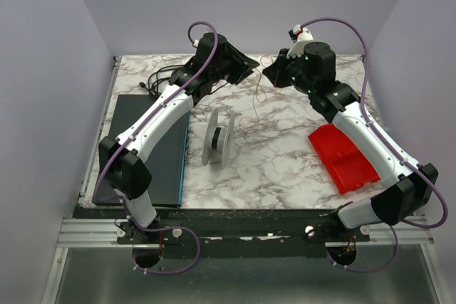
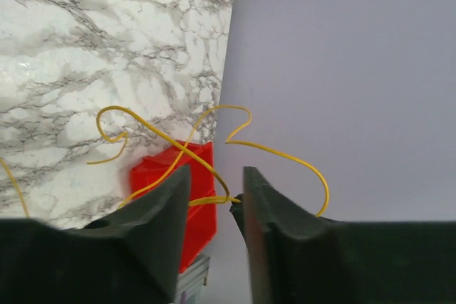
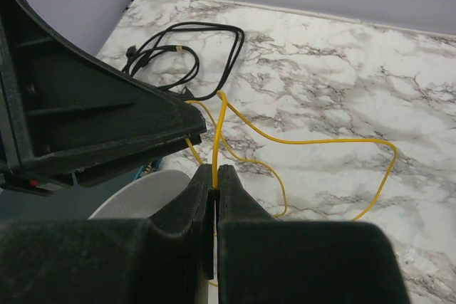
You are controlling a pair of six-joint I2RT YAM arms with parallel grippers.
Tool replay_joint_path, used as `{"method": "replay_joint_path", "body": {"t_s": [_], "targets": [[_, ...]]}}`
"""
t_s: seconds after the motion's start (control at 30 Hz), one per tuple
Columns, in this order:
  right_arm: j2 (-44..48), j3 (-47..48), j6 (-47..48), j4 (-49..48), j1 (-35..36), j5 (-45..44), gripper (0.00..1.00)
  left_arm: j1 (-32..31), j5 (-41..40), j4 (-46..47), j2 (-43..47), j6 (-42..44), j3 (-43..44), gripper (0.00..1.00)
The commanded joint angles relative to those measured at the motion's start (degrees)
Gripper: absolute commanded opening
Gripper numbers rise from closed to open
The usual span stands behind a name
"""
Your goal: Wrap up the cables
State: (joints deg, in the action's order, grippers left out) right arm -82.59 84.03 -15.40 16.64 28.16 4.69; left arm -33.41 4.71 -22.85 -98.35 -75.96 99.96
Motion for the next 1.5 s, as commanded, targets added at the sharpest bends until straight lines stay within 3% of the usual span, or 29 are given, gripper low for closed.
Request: {"method": "replay_joint_path", "body": {"t_s": [0.0, 0.1, 0.23, 0.33, 0.5, 0.63, 0.93, 1.07, 1.27, 1.33, 1.47], "targets": [[2.0, -1.1, 0.1, 0.1, 0.4, -2.3, 0.01, -0.2, -3.6, -1.0, -0.9, -1.3, 1.5, 0.24], [3.3, -2.7, -0.3, -0.4, 0.3, -3.6, 0.01, 0.3, -4.1, -2.5, -2.7, 2.3, 5.0, 0.0], [4.0, -3.5, -0.9, 1.3, 0.2, -14.4, 0.01, 1.4, -6.5, -4.0, -2.5, 10.0, 8.8, 0.0], [3.1, -2.5, -3.4, 4.2, -4.2, -20.5, 0.01, 2.6, -7.3, -4.1, 0.2, 15.5, 10.3, 0.0], [0.4, -1.3, -9.5, 6.7, -17.0, -21.2, 0.01, 5.6, -9.5, -3.6, 7.1, 23.7, 10.9, 0.0], [-2.5, -0.3, -12.6, 7.2, -22.9, -20.2, 0.01, 9.6, -9.3, -2.4, 12.1, 26.8, 9.8, 0.0], [-8.8, 2.6, -15.1, 8.6, -27.9, -19.2, 0.01, 14.9, -6.1, -2.5, 15.0, 31.1, 11.4, 0.0], [-12.2, 1.4, -16.6, 8.2, -33.8, -14.5, 0.01, 17.7, -5.9, -2.2, 16.5, 30.3, 9.8, 0.0], [-14.1, -0.7, -16.7, 5.8, -34.3, -12.4, 0.01, 18.3, -2.0, 0.2, 15.9, 30.0, 10.0, 0.0], [-14.9, -0.3, -16.6, 5.7, -34.3, -11.4, 0.05, 17.8, -0.1, 2.0, 15.8, 30.0, 9.5, 0.0], [-15.1, -0.6, -17.0, 4.1, -34.4, -11.7, 0.3, 16.4, 1.6, 0.7, 14.5, 32.0, 12.6, 0.0]]}}
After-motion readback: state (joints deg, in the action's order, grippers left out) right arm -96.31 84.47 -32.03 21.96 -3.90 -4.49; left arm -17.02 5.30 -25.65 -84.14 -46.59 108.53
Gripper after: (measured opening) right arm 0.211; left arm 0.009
